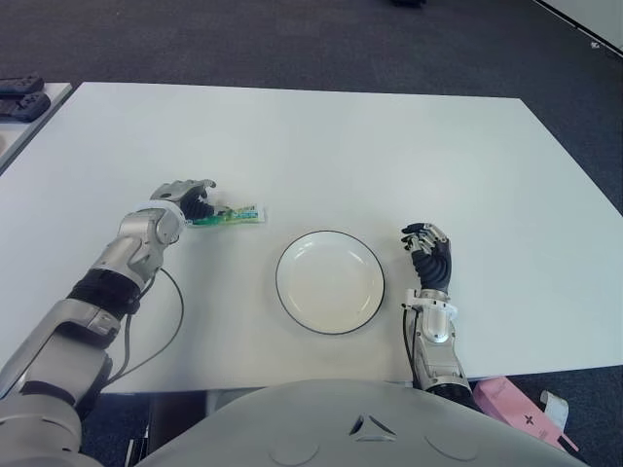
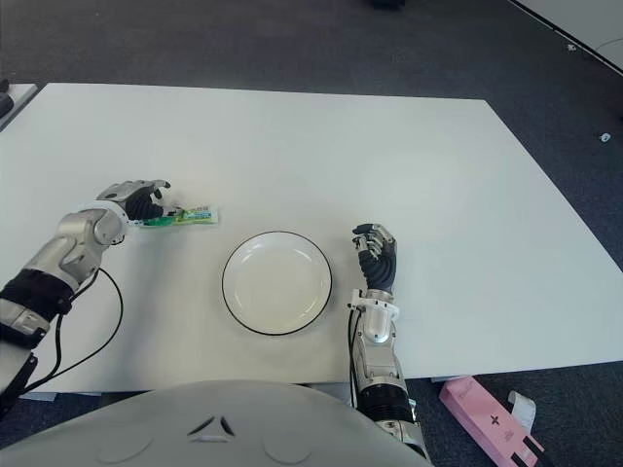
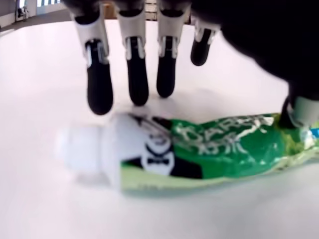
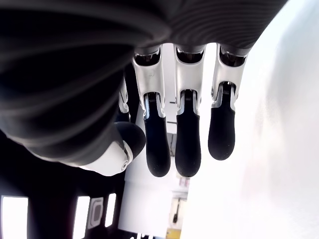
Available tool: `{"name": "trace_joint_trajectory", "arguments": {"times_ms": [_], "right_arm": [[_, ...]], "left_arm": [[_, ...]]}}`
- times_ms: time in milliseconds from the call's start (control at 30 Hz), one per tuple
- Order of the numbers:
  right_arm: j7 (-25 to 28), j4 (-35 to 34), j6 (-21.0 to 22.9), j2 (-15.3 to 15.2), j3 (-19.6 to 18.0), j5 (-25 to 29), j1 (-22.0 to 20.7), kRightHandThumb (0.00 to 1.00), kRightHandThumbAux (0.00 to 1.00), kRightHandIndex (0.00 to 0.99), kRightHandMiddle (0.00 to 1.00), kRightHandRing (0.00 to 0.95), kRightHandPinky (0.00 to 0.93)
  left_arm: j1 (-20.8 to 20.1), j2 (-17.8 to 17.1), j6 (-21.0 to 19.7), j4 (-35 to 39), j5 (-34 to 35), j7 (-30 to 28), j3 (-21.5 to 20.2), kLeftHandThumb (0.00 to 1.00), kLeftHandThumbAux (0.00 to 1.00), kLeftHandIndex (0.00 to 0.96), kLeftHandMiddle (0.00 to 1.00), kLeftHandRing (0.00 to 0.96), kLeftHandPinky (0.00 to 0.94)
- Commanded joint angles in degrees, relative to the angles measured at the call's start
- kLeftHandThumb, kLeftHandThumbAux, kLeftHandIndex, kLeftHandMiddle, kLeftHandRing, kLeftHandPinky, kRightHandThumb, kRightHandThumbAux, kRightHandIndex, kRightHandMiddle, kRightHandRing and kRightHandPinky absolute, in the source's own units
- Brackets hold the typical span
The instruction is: Put the toothpaste on the table into the plate.
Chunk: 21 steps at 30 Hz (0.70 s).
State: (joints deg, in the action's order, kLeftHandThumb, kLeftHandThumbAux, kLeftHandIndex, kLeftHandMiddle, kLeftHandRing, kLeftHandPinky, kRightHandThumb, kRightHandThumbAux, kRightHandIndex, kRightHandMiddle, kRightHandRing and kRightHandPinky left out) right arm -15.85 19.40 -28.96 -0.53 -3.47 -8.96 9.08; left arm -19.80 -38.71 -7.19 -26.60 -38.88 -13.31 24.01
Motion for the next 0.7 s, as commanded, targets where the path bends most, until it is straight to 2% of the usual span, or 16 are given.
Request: {"name": "trace_joint_trajectory", "arguments": {"times_ms": [33,200,333,400,500,567,700], "right_arm": [[-0.4,1.0,0.5,0.6,0.0,-0.2,1.4,0.713,0.732,0.427,0.491,0.513,0.527],[-0.4,1.1,0.5,0.6,0.0,-0.1,1.4,0.713,0.731,0.428,0.493,0.517,0.532],[-0.4,1.1,0.7,0.6,0.1,-0.1,1.4,0.714,0.731,0.428,0.494,0.517,0.520],[-0.2,1.1,0.7,0.6,0.1,0.0,1.4,0.714,0.731,0.427,0.496,0.516,0.516],[0.1,1.1,0.9,0.5,0.2,0.2,1.3,0.714,0.731,0.427,0.500,0.513,0.506],[0.2,1.1,1.2,0.4,0.2,0.1,1.3,0.714,0.731,0.427,0.500,0.511,0.504],[0.0,1.0,1.8,0.3,0.2,-0.3,1.2,0.713,0.732,0.426,0.495,0.512,0.518]], "left_arm": [[1.0,0.0,1.1,-1.1,-0.4,-3.9,1.6,0.281,0.391,0.152,0.245,0.328,0.518],[0.9,-0.1,1.9,-1.0,-0.5,-4.4,1.5,0.305,0.402,0.154,0.245,0.340,0.484],[0.6,0.1,2.3,-1.2,-0.3,-4.1,1.1,0.279,0.419,0.158,0.259,0.365,0.501],[0.4,0.5,2.4,-1.7,-0.1,-3.1,0.7,0.245,0.434,0.170,0.271,0.372,0.493],[0.0,1.4,2.1,-2.5,0.0,-0.3,-0.5,0.110,0.493,0.192,0.285,0.351,0.417],[-0.1,2.2,1.8,-3.0,0.0,2.6,-1.5,0.059,0.516,0.193,0.287,0.336,0.386],[-0.2,3.3,2.4,-3.9,0.2,8.0,-2.9,0.012,0.568,0.185,0.285,0.306,0.342]]}}
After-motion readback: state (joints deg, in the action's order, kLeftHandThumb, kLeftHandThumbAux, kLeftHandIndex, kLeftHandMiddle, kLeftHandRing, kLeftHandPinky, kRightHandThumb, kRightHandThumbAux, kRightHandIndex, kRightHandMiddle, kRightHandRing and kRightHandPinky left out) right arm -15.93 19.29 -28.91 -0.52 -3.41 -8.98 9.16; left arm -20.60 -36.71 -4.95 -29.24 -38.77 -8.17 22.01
